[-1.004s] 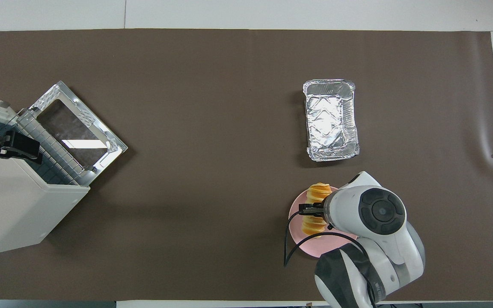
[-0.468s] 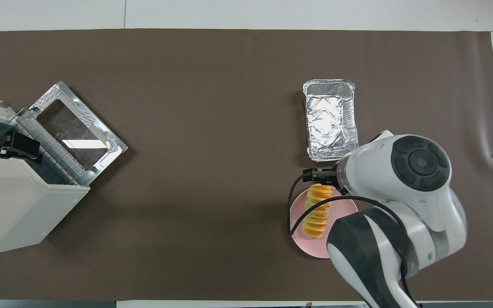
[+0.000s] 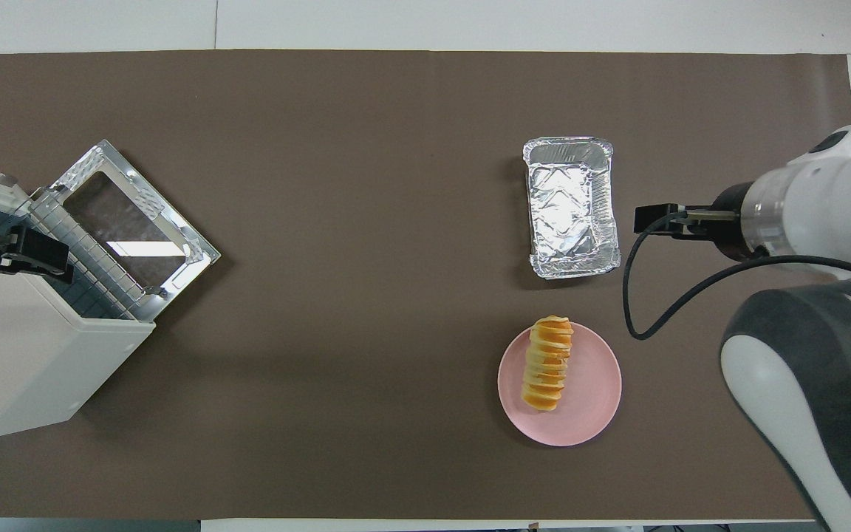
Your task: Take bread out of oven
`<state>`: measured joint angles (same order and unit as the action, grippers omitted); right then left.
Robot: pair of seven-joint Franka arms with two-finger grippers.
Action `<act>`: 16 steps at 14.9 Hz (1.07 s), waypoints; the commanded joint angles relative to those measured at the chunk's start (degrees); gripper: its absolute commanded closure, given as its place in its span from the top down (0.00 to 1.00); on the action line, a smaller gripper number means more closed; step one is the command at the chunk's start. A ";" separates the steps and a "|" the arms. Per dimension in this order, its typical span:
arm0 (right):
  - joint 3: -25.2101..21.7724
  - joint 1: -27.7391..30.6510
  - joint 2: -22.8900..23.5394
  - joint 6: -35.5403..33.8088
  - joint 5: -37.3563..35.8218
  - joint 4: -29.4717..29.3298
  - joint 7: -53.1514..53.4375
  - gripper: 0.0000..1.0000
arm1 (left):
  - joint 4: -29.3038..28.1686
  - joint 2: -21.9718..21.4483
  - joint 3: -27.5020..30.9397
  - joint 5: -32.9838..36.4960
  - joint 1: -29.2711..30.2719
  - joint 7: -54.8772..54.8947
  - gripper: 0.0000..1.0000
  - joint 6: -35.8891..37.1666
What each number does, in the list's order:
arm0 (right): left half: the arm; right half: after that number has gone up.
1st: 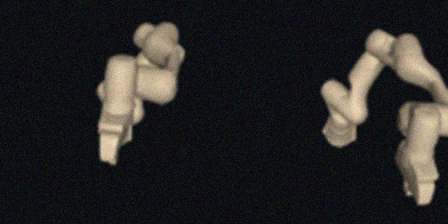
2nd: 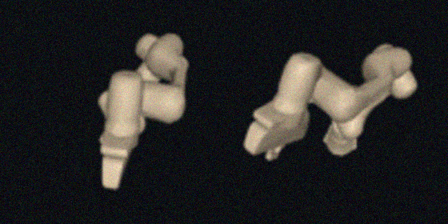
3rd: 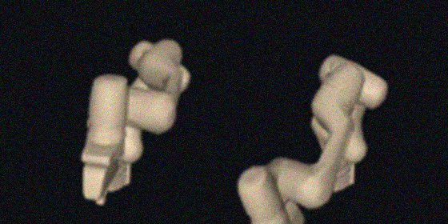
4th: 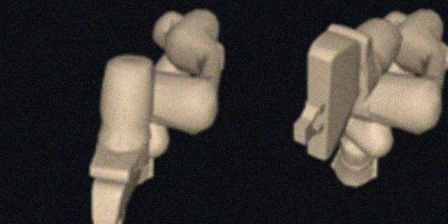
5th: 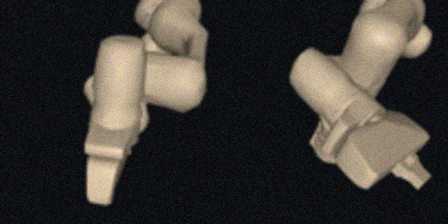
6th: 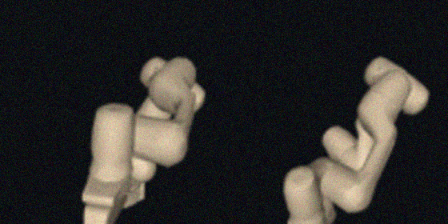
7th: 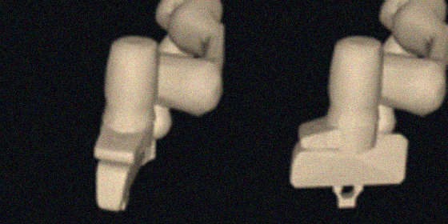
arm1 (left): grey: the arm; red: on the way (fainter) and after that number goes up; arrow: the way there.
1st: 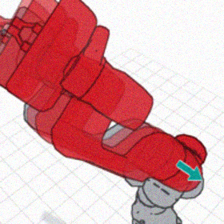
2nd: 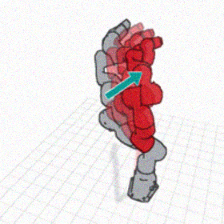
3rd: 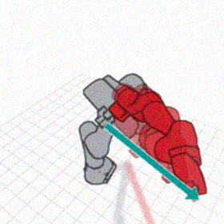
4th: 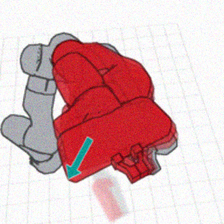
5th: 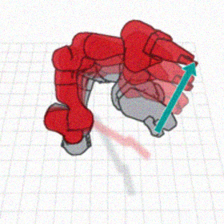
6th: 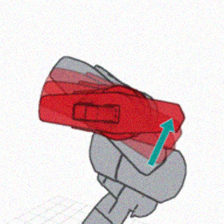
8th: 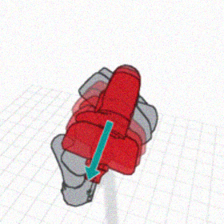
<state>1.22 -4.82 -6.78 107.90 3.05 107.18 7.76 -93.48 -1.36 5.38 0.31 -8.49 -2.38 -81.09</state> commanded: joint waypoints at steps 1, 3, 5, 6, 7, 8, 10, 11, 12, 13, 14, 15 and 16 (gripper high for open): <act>0.28 4.10 0.98 -9.50 -0.58 -6.52 -8.69 1.00 | -0.65 -1.10 -0.28 0.04 0.58 0.01 1.00 0.41; 0.27 6.48 1.77 -17.16 -0.67 -10.74 -14.42 1.00 | -0.65 -1.10 -0.28 0.04 0.58 0.01 1.00 0.41; 0.27 7.11 2.29 -22.88 -3.99 -14.52 -14.79 1.00 | -0.65 -1.10 -0.28 0.04 0.58 0.01 1.00 0.41; 0.27 6.93 3.52 -25.17 -5.14 -16.89 -14.79 1.00 | -0.65 -1.10 -0.28 0.04 0.58 0.01 1.00 0.41; 0.27 7.11 4.31 -27.89 -5.15 -19.70 -14.79 1.00 | -0.65 -1.10 -0.28 0.04 0.58 0.01 1.00 0.41; 0.27 7.20 5.01 -29.22 -5.33 -21.73 -14.79 1.00 | -0.65 -1.10 -0.28 0.04 0.58 0.01 1.00 0.41; 0.36 8.24 4.85 -28.62 -5.24 -20.70 -14.61 1.00 | -0.65 -1.10 -0.28 0.04 0.58 0.01 1.00 0.41; 0.36 8.25 4.76 -27.31 -5.24 -19.13 -14.35 1.00 | -0.65 -1.10 -0.28 0.04 0.58 0.01 1.00 0.41; 0.36 8.34 4.32 -26.08 -5.24 -17.28 -14.44 1.00 | -0.65 -1.10 -0.28 0.04 0.58 0.01 1.00 0.41; 0.28 8.34 3.97 -25.81 -5.24 -16.57 -14.35 1.00 | -0.65 -1.10 -0.28 0.04 0.58 0.01 1.00 0.41; 0.36 8.34 3.97 -25.81 -5.24 -16.74 -14.17 1.00 | -0.65 -1.10 -0.28 0.04 0.58 0.01 1.00 0.41; 0.45 8.43 4.23 -25.89 -4.72 -16.91 -14.09 1.00 | -0.65 -1.10 -0.28 0.04 0.58 0.01 1.00 0.41; 0.45 9.04 4.14 -26.15 -4.02 -17.00 -14.17 1.00 | -0.65 -1.10 -0.28 0.04 0.58 -0.08 1.00 0.41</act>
<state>0.92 2.67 -1.92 81.21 -1.45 89.38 -6.15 -93.48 -1.36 5.38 0.31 -8.49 -2.38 -81.09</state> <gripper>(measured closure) 0.000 0.000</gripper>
